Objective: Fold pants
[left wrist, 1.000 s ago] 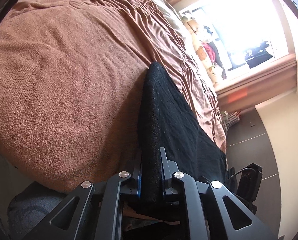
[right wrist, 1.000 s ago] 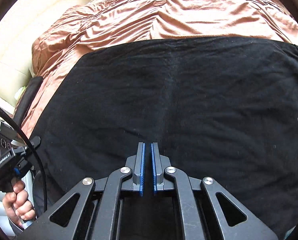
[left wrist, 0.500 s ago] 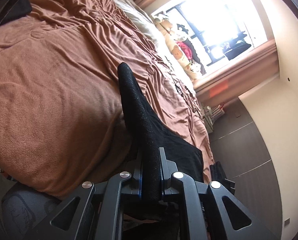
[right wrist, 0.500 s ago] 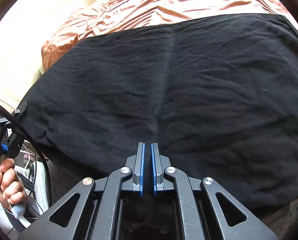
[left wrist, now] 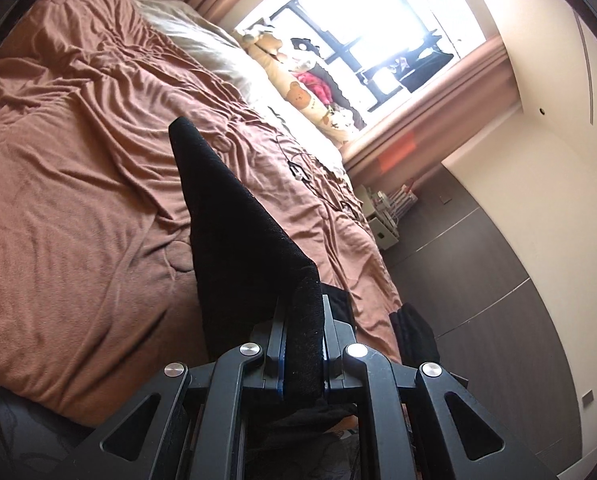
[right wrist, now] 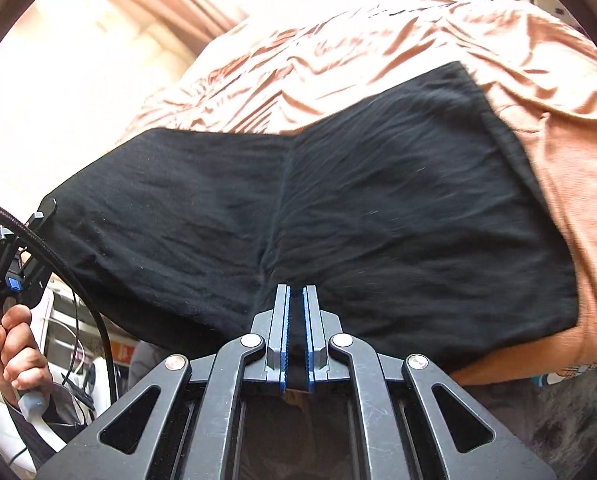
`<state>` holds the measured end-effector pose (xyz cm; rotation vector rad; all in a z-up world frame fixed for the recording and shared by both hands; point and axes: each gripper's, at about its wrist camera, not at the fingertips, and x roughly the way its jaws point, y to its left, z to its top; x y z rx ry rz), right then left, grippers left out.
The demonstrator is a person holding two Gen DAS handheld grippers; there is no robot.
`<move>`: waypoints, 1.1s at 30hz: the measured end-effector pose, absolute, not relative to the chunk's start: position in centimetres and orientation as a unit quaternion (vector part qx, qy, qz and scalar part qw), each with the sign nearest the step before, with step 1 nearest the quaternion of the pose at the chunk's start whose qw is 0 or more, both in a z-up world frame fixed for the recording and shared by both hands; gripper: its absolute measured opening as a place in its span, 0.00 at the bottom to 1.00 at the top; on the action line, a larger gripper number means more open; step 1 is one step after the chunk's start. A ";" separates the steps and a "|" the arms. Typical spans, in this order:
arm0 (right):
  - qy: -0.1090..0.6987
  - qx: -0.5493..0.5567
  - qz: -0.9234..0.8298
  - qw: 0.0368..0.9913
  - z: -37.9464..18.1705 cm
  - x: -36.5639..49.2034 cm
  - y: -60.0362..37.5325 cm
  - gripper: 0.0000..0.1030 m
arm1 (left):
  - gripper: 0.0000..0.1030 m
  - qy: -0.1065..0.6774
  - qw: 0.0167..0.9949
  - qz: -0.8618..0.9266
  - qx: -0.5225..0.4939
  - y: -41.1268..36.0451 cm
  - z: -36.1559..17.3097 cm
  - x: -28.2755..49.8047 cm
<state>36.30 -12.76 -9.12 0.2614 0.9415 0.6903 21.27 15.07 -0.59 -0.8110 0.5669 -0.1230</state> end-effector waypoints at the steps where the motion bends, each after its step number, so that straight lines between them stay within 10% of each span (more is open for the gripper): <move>1: 0.439 0.127 0.323 0.829 -9.0 36.3 -13.5 0.03 | 0.12 0.273 0.879 -0.063 -0.385 14.5 -0.3 21.6; 33: 0.411 0.239 0.259 0.841 -11.4 34.6 -32.5 0.04 | 0.12 0.386 0.856 -0.177 -0.294 -5.5 -2.2 34.5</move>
